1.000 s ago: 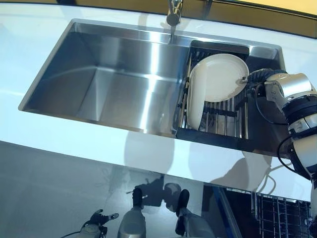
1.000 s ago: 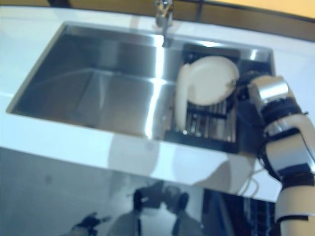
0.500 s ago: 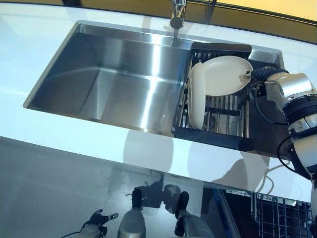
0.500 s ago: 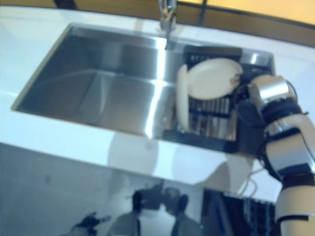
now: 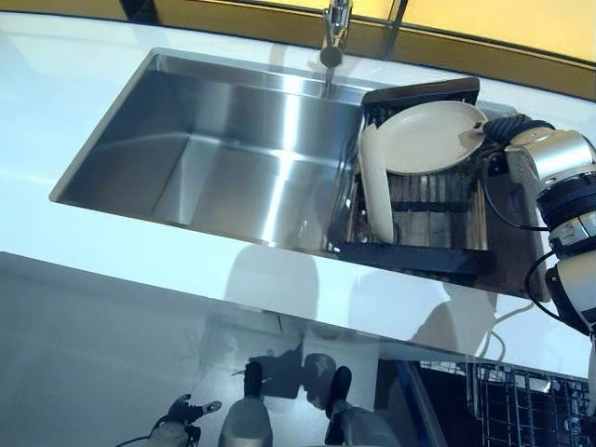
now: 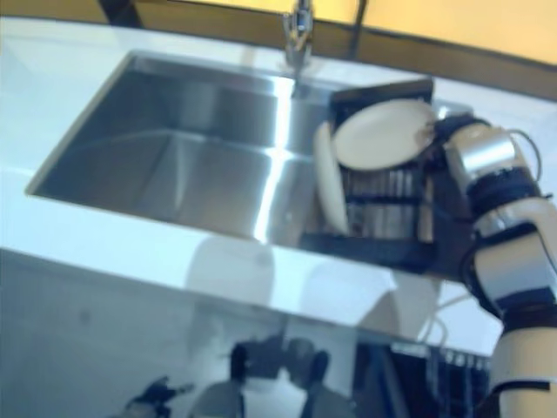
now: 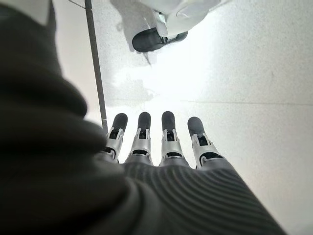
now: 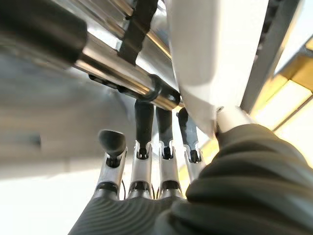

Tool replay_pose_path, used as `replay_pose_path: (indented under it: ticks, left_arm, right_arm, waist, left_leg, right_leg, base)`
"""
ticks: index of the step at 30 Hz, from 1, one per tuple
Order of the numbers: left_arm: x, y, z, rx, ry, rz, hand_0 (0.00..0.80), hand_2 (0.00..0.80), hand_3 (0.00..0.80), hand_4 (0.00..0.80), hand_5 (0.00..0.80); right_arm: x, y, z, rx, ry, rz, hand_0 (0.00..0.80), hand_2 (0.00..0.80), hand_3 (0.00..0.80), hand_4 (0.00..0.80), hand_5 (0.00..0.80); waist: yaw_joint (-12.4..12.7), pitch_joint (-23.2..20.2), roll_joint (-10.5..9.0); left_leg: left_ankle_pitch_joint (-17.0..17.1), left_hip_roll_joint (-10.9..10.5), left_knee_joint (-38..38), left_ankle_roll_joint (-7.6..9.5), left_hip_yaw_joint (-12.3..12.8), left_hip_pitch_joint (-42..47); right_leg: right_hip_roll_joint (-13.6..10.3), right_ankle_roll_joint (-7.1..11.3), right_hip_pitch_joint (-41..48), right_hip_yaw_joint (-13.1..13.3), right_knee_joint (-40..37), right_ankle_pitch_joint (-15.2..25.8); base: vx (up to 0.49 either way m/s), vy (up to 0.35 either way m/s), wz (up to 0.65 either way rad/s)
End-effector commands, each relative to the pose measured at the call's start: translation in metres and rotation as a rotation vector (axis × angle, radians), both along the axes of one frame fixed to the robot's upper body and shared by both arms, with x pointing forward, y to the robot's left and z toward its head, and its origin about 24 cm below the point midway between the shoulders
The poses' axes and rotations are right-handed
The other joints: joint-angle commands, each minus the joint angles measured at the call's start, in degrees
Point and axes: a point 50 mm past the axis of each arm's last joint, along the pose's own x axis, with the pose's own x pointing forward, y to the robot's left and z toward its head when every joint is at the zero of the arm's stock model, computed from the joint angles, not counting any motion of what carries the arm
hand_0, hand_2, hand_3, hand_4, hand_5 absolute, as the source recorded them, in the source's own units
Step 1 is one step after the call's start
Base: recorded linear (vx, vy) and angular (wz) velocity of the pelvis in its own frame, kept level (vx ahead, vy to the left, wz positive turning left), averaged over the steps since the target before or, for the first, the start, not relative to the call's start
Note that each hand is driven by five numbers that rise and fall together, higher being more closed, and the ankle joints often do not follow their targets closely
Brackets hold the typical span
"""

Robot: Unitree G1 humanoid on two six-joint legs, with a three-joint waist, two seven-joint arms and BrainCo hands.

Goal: Take plates into dishwasher

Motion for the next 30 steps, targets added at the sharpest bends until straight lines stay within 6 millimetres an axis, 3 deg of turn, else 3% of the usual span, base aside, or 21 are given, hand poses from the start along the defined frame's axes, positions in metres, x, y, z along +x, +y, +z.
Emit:
replay_pose_path:
  ticks: [1, 18, 24, 30]
  left_arm:
    - [-0.014, 0.009, -0.002, 0.062, 0.063, -0.058, 0.0, 0.0, 0.0, 0.0, 0.0]
    - [-0.011, 0.012, 0.0, 0.06, 0.056, -0.048, 0.0, 0.0, 0.0, 0.0, 0.0]
    - [-0.014, 0.013, 0.0, 0.066, 0.054, -0.057, 0.0, 0.0, 0.0, 0.0, 0.0]
    - [-0.017, 0.015, 0.0, 0.083, 0.067, -0.086, 0.0, 0.0, 0.0, 0.0, 0.0]
  right_arm:
    - [-0.02, -0.016, 0.087, -0.194, -0.185, -0.05, 0.8, 0.8, 0.8, 0.8, 0.8]
    - [-0.013, -0.011, 0.073, -0.179, -0.108, 0.007, 0.8, 0.8, 0.8, 0.8, 0.8]
    - [-0.015, -0.01, 0.09, -0.259, -0.164, -0.007, 0.8, 0.8, 0.8, 0.8, 0.8]
    - [-0.031, -0.023, 0.123, -0.555, -0.155, -0.107, 0.8, 0.8, 0.8, 0.8, 0.8]
  waist:
    - [0.14, -5.7, -2.73]
    - [0.37, -5.77, -2.78]
    - [0.57, -6.08, -3.04]
    - [0.45, -7.51, -3.97]
  left_leg:
    - [-1.93, -1.18, -0.21, -0.9, 1.4, -0.41]
    - [-1.95, -1.07, -0.21, -0.72, 1.58, -0.83]
    - [-2.13, -1.2, -0.21, -0.65, 1.51, -0.84]
    - [-2.59, -1.01, -0.21, -0.43, 2.09, 0.18]
  right_leg:
    - [-2.2, 5.27, 3.18, 0.03, -0.05, -3.39]
    - [-2.31, 5.22, 2.68, -0.05, -0.05, -3.38]
    - [-2.26, 5.23, 2.7, -0.23, -0.05, -3.51]
    - [-2.07, 5.46, 3.25, -0.04, -0.05, -3.65]
  base:
    - [0.043, -0.007, -0.02]
    - [-0.003, 0.0, -0.02]
    - [0.0, 0.0, 0.0]
    - [0.0, 0.0, 0.0]
